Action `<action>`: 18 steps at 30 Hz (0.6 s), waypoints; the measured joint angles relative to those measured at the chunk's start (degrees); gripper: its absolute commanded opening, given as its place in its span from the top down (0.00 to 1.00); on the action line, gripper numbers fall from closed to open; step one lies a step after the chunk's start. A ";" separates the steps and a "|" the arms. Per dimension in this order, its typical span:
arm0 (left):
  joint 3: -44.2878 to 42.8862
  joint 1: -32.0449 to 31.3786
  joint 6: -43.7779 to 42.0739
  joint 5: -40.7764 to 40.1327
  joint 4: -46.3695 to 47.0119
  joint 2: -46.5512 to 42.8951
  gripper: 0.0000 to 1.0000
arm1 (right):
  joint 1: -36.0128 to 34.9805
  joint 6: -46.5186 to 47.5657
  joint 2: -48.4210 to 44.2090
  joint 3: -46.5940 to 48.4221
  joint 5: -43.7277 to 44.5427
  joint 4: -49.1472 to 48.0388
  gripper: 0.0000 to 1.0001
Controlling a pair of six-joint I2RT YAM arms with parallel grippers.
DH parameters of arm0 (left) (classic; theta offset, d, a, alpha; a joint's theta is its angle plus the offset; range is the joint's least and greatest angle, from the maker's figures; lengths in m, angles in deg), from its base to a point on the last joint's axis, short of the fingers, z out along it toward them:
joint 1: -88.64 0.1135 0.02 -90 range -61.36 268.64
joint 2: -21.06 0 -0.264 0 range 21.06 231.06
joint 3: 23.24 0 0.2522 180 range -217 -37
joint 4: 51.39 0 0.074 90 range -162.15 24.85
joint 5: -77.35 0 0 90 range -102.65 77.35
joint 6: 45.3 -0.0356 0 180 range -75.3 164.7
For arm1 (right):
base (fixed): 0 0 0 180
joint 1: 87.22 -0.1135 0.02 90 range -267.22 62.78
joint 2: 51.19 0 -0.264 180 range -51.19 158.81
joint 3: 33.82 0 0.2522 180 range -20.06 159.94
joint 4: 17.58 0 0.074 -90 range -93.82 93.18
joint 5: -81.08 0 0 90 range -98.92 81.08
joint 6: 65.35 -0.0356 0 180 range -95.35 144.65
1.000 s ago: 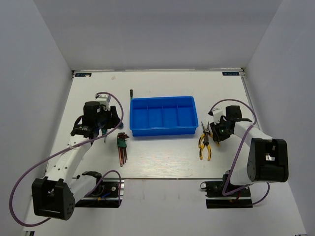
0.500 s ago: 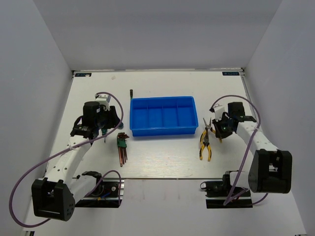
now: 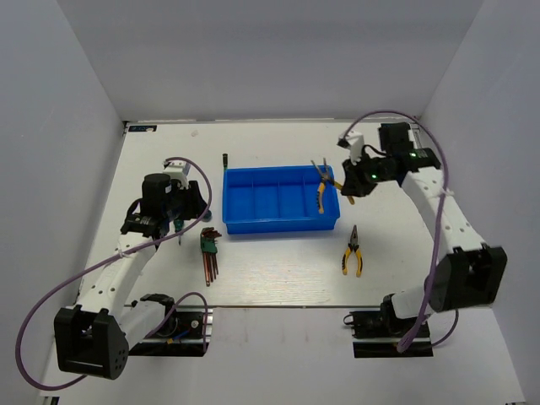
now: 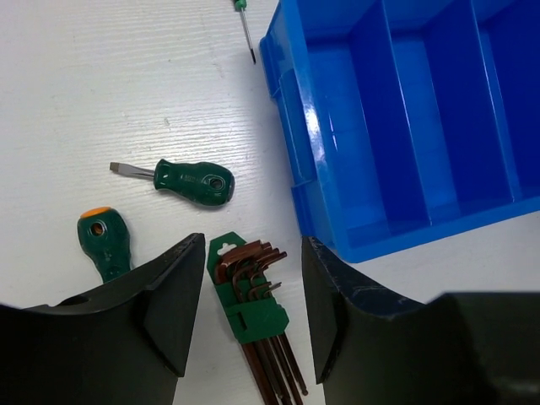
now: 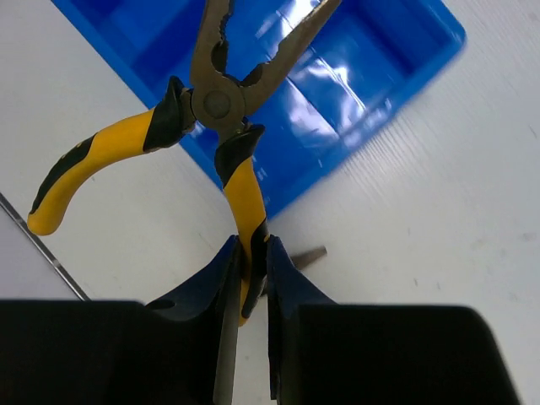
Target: Sort the tools into containers
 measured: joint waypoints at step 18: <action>0.90 0.00 -0.55 2.08 3.15 -3.72 0.85 | -28.24 -15.21 27.12 25.70 16.04 -4.81 1.00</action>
